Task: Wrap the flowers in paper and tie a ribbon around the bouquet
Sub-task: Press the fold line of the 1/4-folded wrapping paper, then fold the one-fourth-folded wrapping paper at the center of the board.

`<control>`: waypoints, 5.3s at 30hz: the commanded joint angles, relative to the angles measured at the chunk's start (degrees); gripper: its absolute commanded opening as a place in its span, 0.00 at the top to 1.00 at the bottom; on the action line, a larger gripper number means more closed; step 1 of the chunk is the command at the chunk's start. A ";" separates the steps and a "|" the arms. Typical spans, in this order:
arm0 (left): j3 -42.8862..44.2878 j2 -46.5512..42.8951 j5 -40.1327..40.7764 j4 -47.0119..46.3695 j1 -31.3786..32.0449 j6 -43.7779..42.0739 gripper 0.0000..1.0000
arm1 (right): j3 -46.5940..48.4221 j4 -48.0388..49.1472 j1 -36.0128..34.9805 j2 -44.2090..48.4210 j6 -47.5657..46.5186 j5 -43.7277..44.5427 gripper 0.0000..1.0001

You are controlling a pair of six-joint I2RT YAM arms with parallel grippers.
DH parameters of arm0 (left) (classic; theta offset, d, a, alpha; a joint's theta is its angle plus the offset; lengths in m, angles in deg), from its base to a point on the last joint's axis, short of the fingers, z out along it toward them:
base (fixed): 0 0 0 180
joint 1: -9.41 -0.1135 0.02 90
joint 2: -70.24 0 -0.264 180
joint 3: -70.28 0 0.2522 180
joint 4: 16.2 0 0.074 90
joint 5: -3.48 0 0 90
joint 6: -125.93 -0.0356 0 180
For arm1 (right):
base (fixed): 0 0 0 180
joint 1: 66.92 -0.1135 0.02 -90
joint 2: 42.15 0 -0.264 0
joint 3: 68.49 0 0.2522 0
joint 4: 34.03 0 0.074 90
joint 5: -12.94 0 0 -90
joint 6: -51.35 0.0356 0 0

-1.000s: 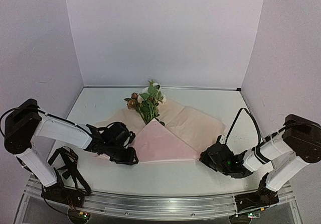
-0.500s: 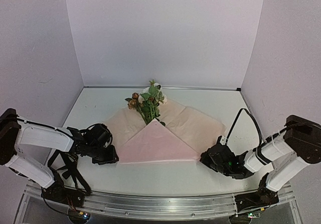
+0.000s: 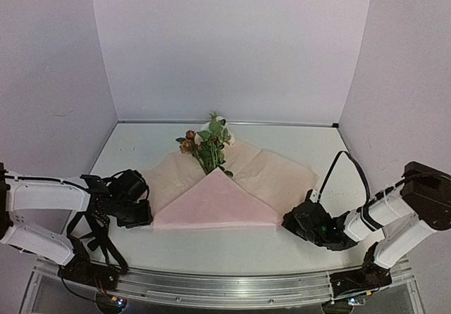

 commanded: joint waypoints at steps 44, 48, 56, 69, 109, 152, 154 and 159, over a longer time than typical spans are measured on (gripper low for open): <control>43.38 48.21 -32.14 -19.25 16.48 -49.52 0.79 | 0.57 -3.46 0.33 9.29 -10.38 -8.49 1.00; 42.89 47.01 -33.56 -19.86 16.33 -48.62 0.79 | 3.47 -12.00 0.26 14.45 -18.24 -10.72 1.00; 42.79 42.65 -41.92 -23.42 14.18 -44.95 0.77 | 6.82 -23.19 -0.55 17.45 -25.26 -12.64 1.00; 48.22 48.77 -40.42 -19.88 11.67 -45.71 0.75 | 4.71 -22.31 -1.06 17.31 -25.45 -10.15 1.00; 28.87 24.09 -31.52 -15.34 11.75 -36.25 0.60 | 5.30 -41.56 -2.84 30.71 -36.72 -0.18 1.00; 14.11 18.52 -23.55 -16.04 9.99 -29.18 0.87 | 32.80 -32.10 -8.82 -0.82 -36.81 -20.97 1.00; 14.40 16.08 -26.09 -16.16 7.97 -29.00 0.82 | 33.19 -31.22 -8.81 -2.35 -36.22 -20.99 1.00; 19.79 10.98 -31.67 -16.85 2.90 -28.50 0.59 | 33.71 -30.62 -8.81 -4.29 -35.84 -22.66 1.00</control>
